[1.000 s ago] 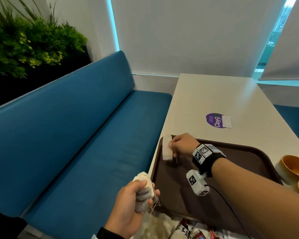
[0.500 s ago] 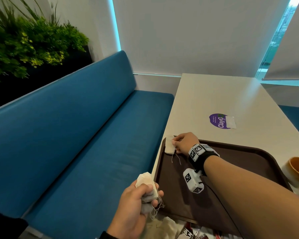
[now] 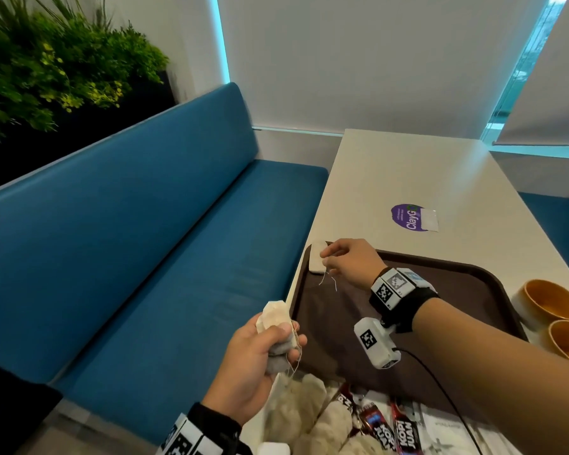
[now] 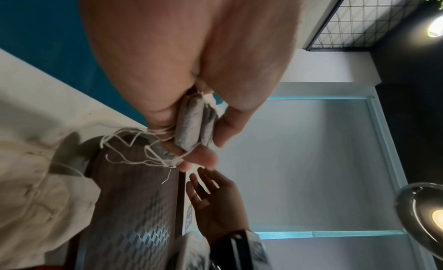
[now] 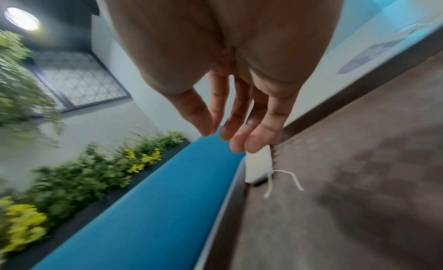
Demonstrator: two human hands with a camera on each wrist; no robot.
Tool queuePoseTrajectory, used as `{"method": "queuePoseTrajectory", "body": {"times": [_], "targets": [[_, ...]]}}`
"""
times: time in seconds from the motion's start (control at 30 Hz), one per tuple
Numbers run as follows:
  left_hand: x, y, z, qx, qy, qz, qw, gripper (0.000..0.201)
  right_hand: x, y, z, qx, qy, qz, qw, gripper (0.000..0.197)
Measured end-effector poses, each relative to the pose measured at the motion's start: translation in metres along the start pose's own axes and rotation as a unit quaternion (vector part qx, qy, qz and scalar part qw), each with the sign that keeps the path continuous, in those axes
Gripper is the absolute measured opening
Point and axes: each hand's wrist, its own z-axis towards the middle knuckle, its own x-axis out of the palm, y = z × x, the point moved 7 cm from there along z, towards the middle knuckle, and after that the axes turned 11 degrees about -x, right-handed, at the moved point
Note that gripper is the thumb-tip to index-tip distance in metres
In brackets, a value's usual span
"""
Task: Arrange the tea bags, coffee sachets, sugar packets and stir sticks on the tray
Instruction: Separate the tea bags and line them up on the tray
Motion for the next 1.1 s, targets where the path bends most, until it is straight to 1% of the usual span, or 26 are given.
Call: {"method": "queuePoseTrajectory", "body": {"times": [0.07,0.13,0.23,0.33,0.43,0.5,0.63,0.73,0.83,0.97,1.1], "targets": [[0.008,0.0,-0.006,0.007,0.016,0.006,1.0,0.029,0.004,0.026,-0.026,-0.027,0.04,0.04,0.998,0.006],[0.013,0.001,-0.012,0.012,0.027,0.009,1.0,0.037,0.005,0.049,-0.054,-0.044,0.064,0.079,0.994,0.013],[0.019,0.005,-0.019,0.015,0.047,0.044,0.998,0.035,0.006,0.068,-0.089,-0.055,0.088,0.11,0.989,0.02],[0.023,0.009,-0.028,0.016,0.052,0.082,0.995,0.038,0.009,0.074,-0.117,-0.058,0.108,0.122,0.985,0.023],[0.026,0.014,-0.036,0.013,0.055,0.106,0.993,0.038,0.01,0.071,-0.138,-0.065,0.1,0.128,0.985,0.017],[0.024,0.018,-0.039,0.007,0.045,0.122,0.991,0.035,0.009,0.066,-0.147,-0.07,0.088,0.13,0.985,0.013],[0.02,0.024,-0.046,0.001,0.021,0.139,0.99,0.026,0.009,0.057,-0.158,-0.059,0.068,0.141,0.986,0.017],[0.019,0.025,-0.049,-0.003,0.014,0.134,0.991,0.026,0.008,0.053,-0.16,-0.052,0.049,0.143,0.987,0.018],[0.015,0.021,-0.051,0.011,-0.004,0.133,0.991,0.029,0.009,0.047,-0.159,-0.03,0.034,0.169,0.985,0.016],[0.009,0.02,-0.046,0.018,-0.022,0.125,0.992,0.025,0.014,0.039,-0.152,-0.006,0.045,0.212,0.976,0.021],[0.005,0.019,-0.037,0.006,-0.03,0.084,0.996,0.007,0.015,0.036,-0.134,-0.003,0.045,0.201,0.979,0.015]]}}
